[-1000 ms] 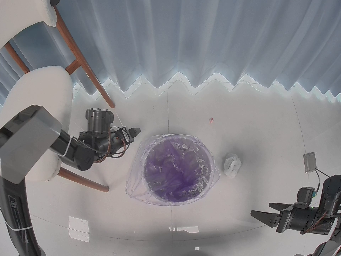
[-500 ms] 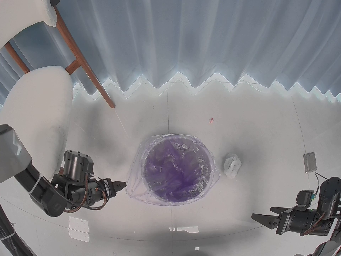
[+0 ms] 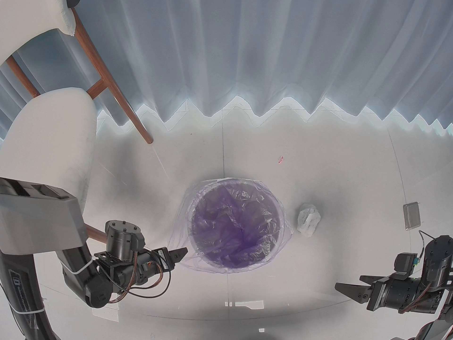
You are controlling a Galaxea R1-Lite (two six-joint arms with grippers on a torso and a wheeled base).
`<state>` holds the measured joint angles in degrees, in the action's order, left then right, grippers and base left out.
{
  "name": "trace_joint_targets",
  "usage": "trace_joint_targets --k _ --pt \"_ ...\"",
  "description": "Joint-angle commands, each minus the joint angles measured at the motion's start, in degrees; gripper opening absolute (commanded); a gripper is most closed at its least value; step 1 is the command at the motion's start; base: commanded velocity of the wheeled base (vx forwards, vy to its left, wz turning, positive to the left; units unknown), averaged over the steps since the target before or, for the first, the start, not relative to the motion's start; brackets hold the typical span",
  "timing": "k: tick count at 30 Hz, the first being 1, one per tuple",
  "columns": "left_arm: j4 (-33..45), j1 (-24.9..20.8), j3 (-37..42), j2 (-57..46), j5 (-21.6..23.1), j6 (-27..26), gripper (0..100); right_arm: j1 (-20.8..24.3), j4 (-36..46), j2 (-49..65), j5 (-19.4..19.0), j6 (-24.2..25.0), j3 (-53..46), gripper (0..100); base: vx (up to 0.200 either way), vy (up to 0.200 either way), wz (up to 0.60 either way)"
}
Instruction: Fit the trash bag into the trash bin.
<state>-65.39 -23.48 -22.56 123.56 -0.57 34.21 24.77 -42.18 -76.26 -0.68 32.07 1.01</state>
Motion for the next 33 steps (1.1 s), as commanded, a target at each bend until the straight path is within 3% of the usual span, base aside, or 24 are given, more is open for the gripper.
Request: trace_joint_targets --k 1,13,26,30,33 --pt "-4.1 -1.6 -0.3 8.7 -0.3 0.9 100 0.0 -0.1 0.0 0.0 0.1 -0.9 100 0.0 0.0 0.0" --pt "-4.8 2.0 -6.9 15.8 -0.9 0.5 100 0.0 -0.1 0.0 0.0 0.1 -1.0 100 0.0 0.0 0.0" --pt "8.0 0.3 -16.6 16.6 -3.4 0.7 100 -0.2 0.1 -0.9 0.2 2.0 -0.9 100 0.0 0.0 0.0" --pt "7.7 -0.5 -16.9 16.5 -3.5 0.8 100 -1.7 -1.0 -2.2 0.2 1.9 0.1 100 0.0 0.0 0.0" --pt "6.8 -1.3 -15.5 15.3 -3.7 0.8 100 -5.5 2.4 -3.8 -1.6 1.7 8.5 100 0.0 0.0 0.0"
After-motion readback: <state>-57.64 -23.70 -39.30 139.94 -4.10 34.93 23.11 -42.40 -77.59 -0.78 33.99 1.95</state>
